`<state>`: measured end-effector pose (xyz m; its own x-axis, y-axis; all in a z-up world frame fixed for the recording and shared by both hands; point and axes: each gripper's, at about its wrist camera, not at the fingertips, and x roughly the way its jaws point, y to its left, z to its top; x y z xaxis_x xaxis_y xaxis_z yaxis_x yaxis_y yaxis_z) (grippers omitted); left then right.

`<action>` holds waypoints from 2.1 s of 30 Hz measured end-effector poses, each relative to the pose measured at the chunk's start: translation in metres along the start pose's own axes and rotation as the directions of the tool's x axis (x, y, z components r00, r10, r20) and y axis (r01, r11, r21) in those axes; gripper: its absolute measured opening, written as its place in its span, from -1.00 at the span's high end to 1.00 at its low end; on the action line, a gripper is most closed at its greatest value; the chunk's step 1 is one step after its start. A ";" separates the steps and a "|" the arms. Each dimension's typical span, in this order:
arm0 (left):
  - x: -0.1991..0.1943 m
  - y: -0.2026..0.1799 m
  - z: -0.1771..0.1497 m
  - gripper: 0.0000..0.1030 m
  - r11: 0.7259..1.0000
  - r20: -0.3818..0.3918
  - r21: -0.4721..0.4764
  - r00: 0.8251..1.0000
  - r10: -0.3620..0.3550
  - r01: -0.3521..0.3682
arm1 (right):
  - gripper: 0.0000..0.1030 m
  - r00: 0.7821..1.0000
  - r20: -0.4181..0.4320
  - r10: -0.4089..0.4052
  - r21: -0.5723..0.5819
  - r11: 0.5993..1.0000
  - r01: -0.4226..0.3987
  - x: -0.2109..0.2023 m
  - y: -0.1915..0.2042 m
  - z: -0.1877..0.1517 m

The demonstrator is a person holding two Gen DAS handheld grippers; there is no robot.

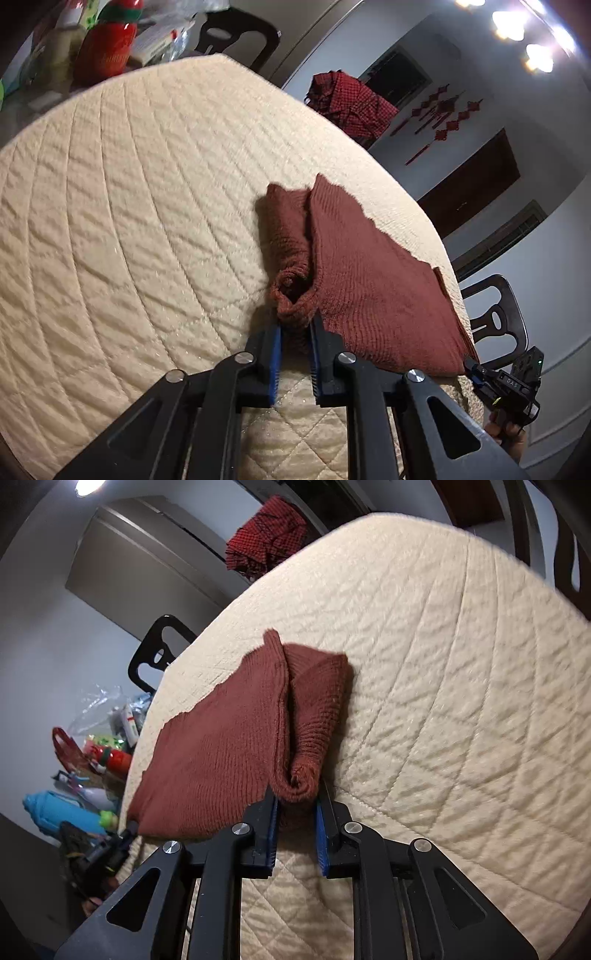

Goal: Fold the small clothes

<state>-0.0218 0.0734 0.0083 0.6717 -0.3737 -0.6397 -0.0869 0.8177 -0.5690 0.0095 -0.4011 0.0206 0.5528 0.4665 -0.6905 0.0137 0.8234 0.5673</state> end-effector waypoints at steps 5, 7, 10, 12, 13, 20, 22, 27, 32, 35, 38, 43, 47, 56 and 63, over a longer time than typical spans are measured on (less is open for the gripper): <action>-0.027 -0.012 0.014 0.59 0.995 0.099 0.069 0.993 0.067 -0.074 | 0.61 0.986 0.119 -0.121 -0.135 0.981 0.137 -0.032 0.025 0.005; -0.031 -0.019 0.021 0.55 0.993 0.129 0.085 0.989 0.069 -0.080 | 0.61 0.980 0.160 -0.120 -0.203 0.967 0.152 -0.035 0.044 0.005; -0.019 -0.040 0.025 0.51 0.986 0.135 0.154 0.990 0.036 -0.057 | 0.61 0.987 0.157 -0.045 -0.308 0.947 0.092 -0.020 0.074 0.002; -0.002 -0.056 0.022 0.51 0.976 0.107 0.215 0.994 0.020 -0.043 | 0.61 0.993 0.116 -0.029 -0.361 0.930 0.070 0.002 0.092 0.000; 0.007 -0.063 0.021 0.51 0.970 0.091 0.239 0.996 0.025 -0.046 | 0.61 0.996 0.092 -0.016 -0.386 0.921 0.051 0.014 0.100 -0.002; 0.045 -0.066 0.004 0.52 0.952 0.003 0.297 0.997 0.082 -0.079 | 0.70 0.998 -0.046 -0.037 -0.501 0.865 0.008 0.078 0.131 -0.017; 0.041 -0.062 0.002 0.52 0.954 0.009 0.292 0.998 0.068 -0.068 | 0.71 0.997 -0.063 -0.053 -0.509 0.861 0.013 0.087 0.131 -0.020; 0.041 -0.060 0.001 0.52 0.959 0.004 0.279 0.998 0.057 -0.056 | 0.71 0.997 -0.065 -0.030 -0.520 0.854 -0.008 0.096 0.148 -0.014; 0.042 -0.059 0.002 0.52 0.963 -0.001 0.266 0.999 0.042 -0.040 | 0.74 0.996 -0.068 -0.056 -0.510 0.860 0.013 0.118 0.150 -0.004; 0.042 -0.059 0.001 0.52 0.964 -0.002 0.264 0.999 0.041 -0.039 | 0.75 0.996 -0.066 -0.057 -0.479 0.878 0.018 0.125 0.149 0.008; 0.042 -0.059 0.001 0.52 0.963 -0.002 0.265 0.999 0.042 -0.040 | 0.75 0.995 -0.062 -0.072 -0.477 0.878 0.034 0.134 0.151 0.014; 0.043 -0.060 0.001 0.52 0.960 0.002 0.274 0.999 0.054 -0.053 | 0.75 0.996 -0.069 -0.052 -0.478 0.878 0.013 0.119 0.152 0.002; 0.043 -0.060 0.001 0.52 0.960 0.002 0.275 0.998 0.055 -0.054 | 0.75 0.995 -0.095 -0.028 -0.488 0.872 -0.022 0.104 0.149 -0.018; 0.042 -0.066 0.003 0.52 0.950 0.008 0.301 0.996 0.085 -0.083 | 0.75 0.993 -0.120 -0.005 -0.494 0.868 -0.055 0.086 0.142 -0.042; 0.027 -0.051 0.030 -0.05 0.953 0.101 0.264 0.986 0.129 -0.152 | 0.75 0.991 -0.131 0.012 -0.485 0.871 -0.075 0.086 0.140 -0.040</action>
<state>0.0229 0.0353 0.0355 0.7257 -0.2190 -0.6523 0.0094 0.9511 -0.3088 0.0256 -0.2326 0.0226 0.4387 0.5145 -0.7368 -0.4337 0.8393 0.3278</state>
